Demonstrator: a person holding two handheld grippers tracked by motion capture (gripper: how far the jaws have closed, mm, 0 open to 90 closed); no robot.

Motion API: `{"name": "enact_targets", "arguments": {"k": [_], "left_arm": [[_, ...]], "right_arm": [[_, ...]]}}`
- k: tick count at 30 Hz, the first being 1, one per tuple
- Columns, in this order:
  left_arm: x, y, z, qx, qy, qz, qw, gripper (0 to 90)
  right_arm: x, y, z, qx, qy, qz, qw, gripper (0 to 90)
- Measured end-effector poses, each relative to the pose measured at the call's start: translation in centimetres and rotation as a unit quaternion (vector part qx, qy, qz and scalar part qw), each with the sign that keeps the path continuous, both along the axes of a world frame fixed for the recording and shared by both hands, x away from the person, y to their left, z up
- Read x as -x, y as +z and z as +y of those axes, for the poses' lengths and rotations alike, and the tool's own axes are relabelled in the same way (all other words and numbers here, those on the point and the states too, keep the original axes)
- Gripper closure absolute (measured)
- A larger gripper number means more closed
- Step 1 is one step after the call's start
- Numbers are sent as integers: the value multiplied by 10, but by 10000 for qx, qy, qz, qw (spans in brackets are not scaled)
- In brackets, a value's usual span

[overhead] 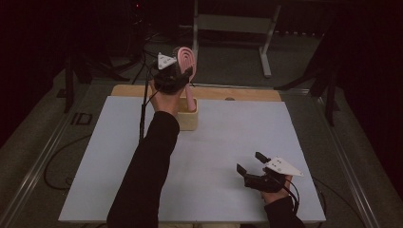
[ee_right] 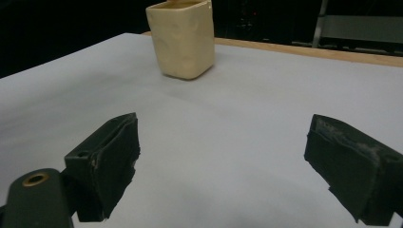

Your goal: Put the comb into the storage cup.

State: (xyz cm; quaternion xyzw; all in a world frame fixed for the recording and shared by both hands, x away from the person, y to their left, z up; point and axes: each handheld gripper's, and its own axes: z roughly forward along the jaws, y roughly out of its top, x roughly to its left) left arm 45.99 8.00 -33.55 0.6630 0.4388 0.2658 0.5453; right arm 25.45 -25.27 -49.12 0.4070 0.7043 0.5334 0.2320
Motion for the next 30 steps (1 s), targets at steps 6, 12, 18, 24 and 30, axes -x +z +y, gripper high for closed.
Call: {"name": "enact_targets", "arguments": {"k": [6,12,18,24,30], "left_arm": [[-2,-2,0,-73,17,12,10000,644],[-3,-4,-2,-61,54,0,10000,644],[-4,-6,-4,-101,53,17,9999,644],[-4,-8,-6,-98,72,11,9999,644],[-5,-11,-6,-132,99,31,9999,644]], "right_arm": [[0,0,0,1,-12,5,10000,111],[0,0,0,6,-19,9,10000,111],[0,0,0,5,-27,7,10000,111],[0,0,-1,17,-55,29,10000,123],[0,0,-1,9,-53,13,10000,123]]}}
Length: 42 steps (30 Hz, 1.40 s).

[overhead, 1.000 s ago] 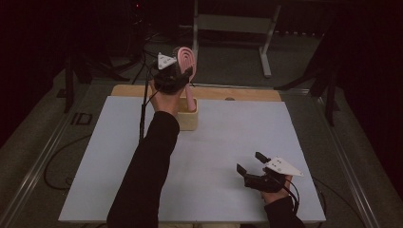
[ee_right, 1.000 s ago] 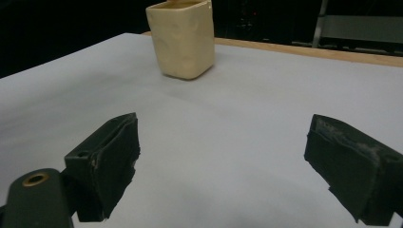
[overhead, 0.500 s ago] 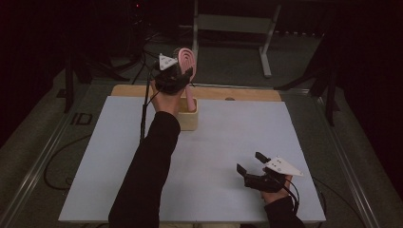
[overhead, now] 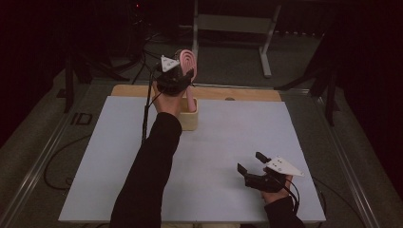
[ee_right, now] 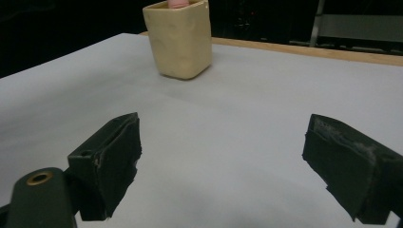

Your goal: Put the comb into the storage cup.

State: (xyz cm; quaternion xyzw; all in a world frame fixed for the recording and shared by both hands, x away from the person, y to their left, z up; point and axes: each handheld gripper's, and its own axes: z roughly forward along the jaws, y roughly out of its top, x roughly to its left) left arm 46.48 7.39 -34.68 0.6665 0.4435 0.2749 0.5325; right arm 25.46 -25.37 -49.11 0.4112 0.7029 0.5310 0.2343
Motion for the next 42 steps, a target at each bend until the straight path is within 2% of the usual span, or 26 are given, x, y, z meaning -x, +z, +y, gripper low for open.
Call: {"name": "enact_targets", "arguments": {"k": [42], "left_arm": [[-1,-17,-6,-96,39,130,9999,644]], "right_arm": [[0,-1,2,45,68,6,10000,117]]}}
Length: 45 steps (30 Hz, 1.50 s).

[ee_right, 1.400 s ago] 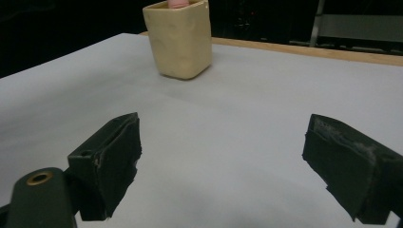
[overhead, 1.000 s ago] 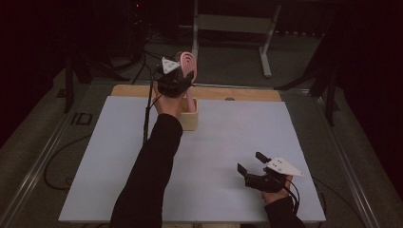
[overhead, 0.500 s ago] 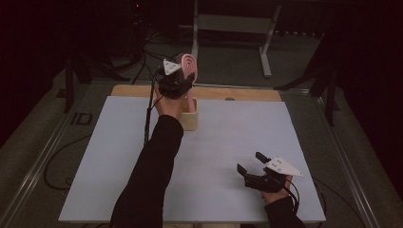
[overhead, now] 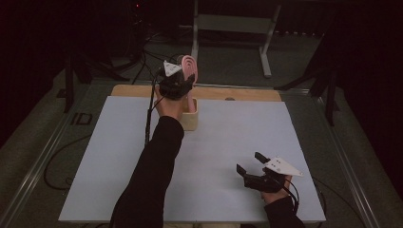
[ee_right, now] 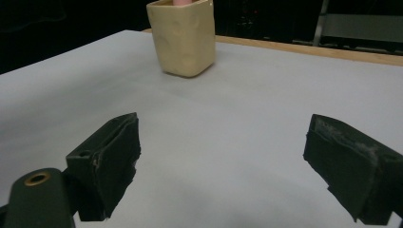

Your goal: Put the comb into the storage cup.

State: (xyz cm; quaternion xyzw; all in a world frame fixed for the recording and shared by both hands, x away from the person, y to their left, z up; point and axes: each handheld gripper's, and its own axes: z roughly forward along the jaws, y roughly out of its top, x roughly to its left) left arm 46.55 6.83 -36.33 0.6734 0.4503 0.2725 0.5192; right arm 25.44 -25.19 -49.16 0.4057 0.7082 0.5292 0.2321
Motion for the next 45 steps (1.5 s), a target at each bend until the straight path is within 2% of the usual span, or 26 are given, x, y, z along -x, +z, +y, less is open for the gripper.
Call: {"name": "enact_targets", "arguments": {"k": [13,20,45], "left_arm": [[1,-8,-1,10,28,34,10000,644],[0,-16,3,31,93,132,9999,643],[1,-25,-4,-21,66,194,9998,643]], "right_arm": [[0,0,0,3,16,5,10000,117],[0,0,0,8,10,1,10000,117],[0,0,0,5,7,4,10000,117]]}}
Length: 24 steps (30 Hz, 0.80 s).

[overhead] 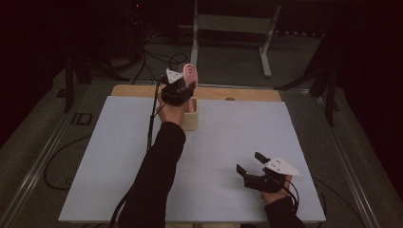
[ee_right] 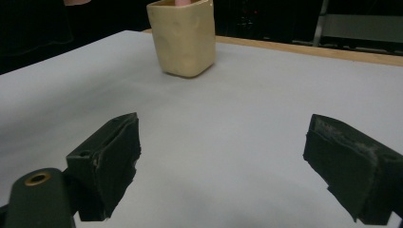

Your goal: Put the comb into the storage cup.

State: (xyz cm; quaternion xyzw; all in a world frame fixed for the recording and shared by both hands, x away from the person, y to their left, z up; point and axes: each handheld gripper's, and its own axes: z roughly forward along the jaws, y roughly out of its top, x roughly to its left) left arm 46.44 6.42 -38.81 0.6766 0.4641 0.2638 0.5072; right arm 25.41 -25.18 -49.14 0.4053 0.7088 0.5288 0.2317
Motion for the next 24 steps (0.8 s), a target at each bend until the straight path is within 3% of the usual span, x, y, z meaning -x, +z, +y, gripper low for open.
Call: {"name": "enact_targets", "arguments": {"k": [11,24], "left_arm": [[1,-7,3,91,54,58,9999,642],[1,-12,1,9,30,83,10000,641]], "right_arm": [[0,0,0,2,-4,-4,10000,118],[0,-1,1,4,-17,-1,10000,117]]}}
